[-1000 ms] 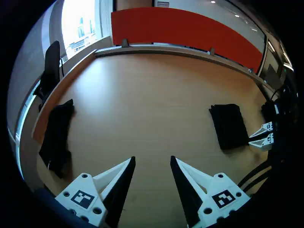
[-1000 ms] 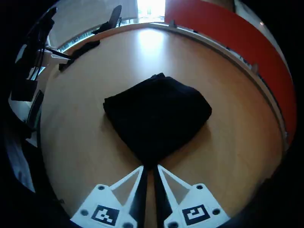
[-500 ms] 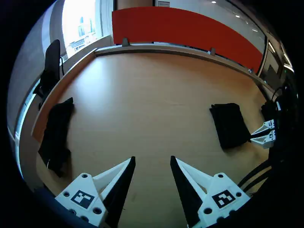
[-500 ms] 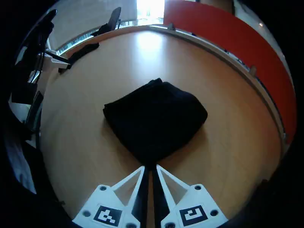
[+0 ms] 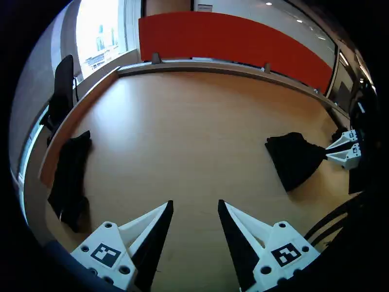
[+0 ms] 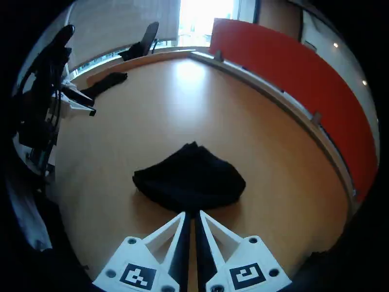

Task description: Fold towel

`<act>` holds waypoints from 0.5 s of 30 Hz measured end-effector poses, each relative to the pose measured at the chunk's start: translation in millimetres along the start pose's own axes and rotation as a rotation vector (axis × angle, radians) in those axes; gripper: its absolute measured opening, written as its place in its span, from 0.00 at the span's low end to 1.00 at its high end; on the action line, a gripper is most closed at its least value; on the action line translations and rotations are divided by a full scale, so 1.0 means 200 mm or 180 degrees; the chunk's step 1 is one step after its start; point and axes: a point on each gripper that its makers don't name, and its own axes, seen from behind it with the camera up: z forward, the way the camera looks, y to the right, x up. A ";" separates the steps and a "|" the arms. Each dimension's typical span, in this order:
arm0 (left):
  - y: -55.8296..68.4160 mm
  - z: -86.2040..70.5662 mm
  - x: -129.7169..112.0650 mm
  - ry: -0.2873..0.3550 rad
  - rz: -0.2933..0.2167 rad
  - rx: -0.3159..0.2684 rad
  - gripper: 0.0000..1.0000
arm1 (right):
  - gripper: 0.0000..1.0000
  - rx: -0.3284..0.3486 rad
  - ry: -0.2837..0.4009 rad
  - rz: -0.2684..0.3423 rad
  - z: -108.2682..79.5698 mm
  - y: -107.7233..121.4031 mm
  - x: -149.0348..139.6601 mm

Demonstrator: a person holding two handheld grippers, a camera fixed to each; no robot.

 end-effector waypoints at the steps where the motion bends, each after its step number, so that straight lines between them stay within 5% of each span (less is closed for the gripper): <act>1: 0.00 0.00 0.01 0.0013 0.0006 -0.0006 0.67 | 0.06 -0.0008 0.0041 -0.0011 -0.01 0.01 0.04; 15: 0.04 -0.06 0.13 0.0190 0.0097 -0.0067 0.67 | 0.05 -0.0147 0.0556 -0.0183 -0.19 0.14 0.54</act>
